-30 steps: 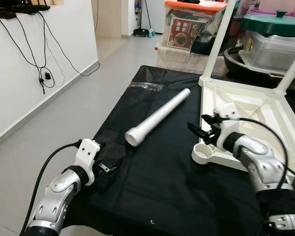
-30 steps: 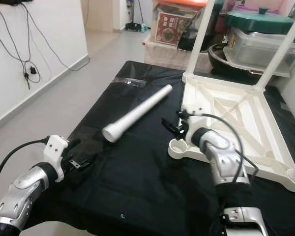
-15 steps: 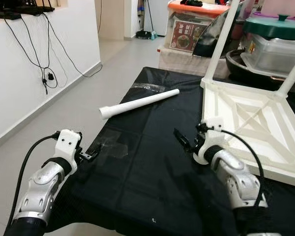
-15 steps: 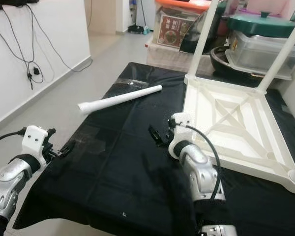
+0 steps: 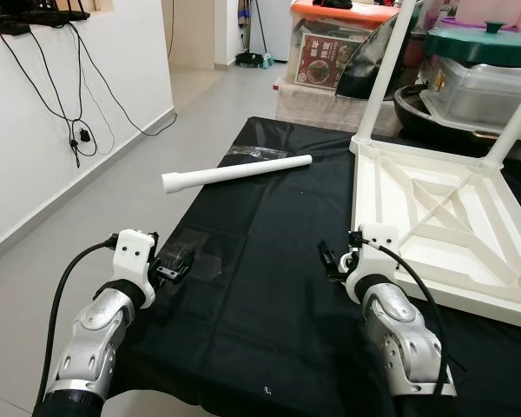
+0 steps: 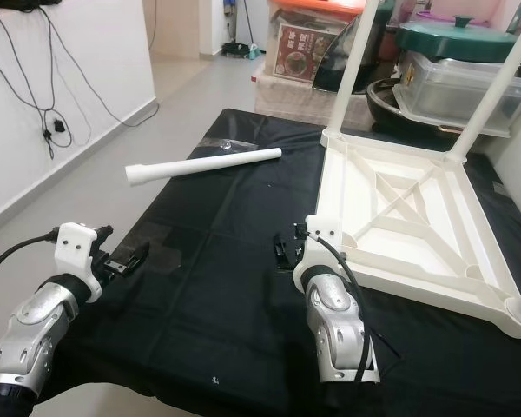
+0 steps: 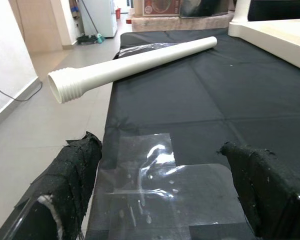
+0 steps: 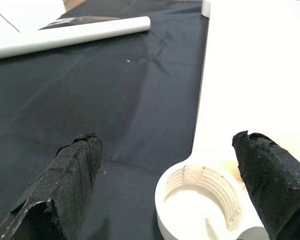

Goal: Building children table

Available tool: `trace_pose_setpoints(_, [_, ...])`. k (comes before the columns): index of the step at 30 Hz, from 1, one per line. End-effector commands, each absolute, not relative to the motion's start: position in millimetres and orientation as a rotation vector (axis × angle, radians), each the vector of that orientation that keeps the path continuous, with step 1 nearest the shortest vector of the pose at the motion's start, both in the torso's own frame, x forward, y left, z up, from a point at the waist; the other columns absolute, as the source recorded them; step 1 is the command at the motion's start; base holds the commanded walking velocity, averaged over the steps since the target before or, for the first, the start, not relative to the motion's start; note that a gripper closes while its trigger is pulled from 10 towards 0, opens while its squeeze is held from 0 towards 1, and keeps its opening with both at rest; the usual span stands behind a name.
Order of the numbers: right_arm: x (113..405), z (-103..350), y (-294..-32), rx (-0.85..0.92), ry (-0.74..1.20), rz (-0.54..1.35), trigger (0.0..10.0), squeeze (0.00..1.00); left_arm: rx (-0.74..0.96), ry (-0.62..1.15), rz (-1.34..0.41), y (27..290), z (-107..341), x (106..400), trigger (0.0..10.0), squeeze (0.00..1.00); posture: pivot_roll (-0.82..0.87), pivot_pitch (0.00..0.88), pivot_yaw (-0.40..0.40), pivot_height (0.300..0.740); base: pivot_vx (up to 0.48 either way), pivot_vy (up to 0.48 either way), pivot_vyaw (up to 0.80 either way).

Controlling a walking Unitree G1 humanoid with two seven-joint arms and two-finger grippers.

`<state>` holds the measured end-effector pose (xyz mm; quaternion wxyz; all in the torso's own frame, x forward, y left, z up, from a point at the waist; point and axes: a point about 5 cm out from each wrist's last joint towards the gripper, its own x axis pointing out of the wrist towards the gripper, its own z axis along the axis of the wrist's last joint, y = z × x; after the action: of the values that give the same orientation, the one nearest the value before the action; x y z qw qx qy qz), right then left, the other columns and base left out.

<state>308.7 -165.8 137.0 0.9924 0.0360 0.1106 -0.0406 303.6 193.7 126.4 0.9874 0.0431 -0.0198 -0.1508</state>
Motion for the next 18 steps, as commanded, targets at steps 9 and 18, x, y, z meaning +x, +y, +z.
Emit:
trace_pose_setpoints(9, [309, 176, -152, 0.083, -0.019, -0.001, 10.0, 0.00, 0.083, -0.043, -0.295, 190, 129, 304, 10.0, 0.00, 0.11, 0.000, -0.068, 0.740, 0.000, 0.000, 0.00])
trace_pose_setpoints(18, [304, 182, -147, 0.067, -0.070, 0.042, 10.0, 0.00, 0.051, -0.047, -0.288, 191, 131, 304, 10.0, 0.00, 0.10, 0.000, -0.069, 0.740, 0.000, 0.000, 0.00])
